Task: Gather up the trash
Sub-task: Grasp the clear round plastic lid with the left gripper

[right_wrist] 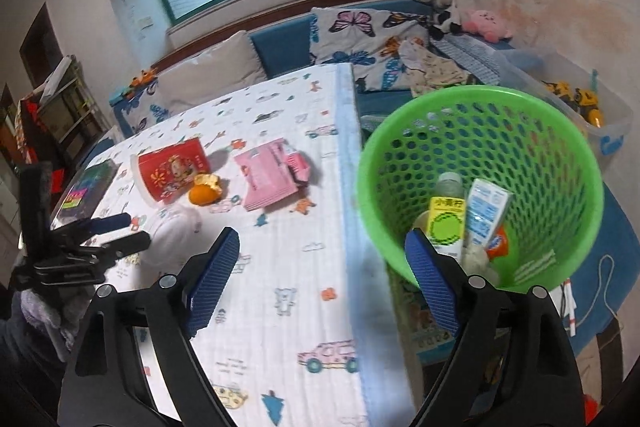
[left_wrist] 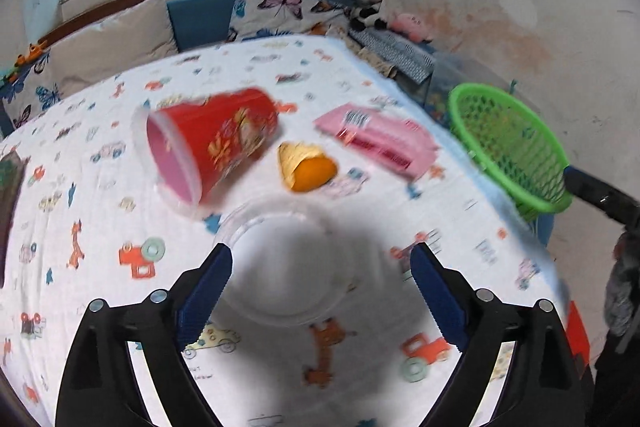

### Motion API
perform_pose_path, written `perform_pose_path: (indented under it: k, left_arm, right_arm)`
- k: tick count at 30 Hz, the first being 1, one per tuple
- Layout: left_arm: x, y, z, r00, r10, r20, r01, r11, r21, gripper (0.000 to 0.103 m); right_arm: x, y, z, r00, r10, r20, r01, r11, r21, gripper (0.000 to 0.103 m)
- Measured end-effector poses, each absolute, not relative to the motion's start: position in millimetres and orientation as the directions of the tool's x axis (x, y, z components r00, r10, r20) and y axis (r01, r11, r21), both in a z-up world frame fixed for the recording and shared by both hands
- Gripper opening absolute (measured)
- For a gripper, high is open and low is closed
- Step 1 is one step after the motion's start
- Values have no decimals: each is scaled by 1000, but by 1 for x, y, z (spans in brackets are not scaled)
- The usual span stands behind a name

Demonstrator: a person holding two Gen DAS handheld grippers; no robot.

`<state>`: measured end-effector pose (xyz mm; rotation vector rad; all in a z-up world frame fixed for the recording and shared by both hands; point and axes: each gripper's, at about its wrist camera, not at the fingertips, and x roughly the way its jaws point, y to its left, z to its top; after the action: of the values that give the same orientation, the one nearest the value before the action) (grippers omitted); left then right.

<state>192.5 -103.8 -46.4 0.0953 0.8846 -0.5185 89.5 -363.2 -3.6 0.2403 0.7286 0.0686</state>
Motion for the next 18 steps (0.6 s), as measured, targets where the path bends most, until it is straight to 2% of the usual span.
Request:
perform_pose_path:
  k: [9,18]
  left_arm:
    - [202,-101,-68,502,-356,-789,454,884,-110,90]
    - [203,-106,-71,518,-337,-786,469,880,-68,93]
  right_arm:
    - [101,-341,-10,722,168,-672,-20,975,222,92]
    - [110,-328,-17,702,193,-686,-48,973,224,93]
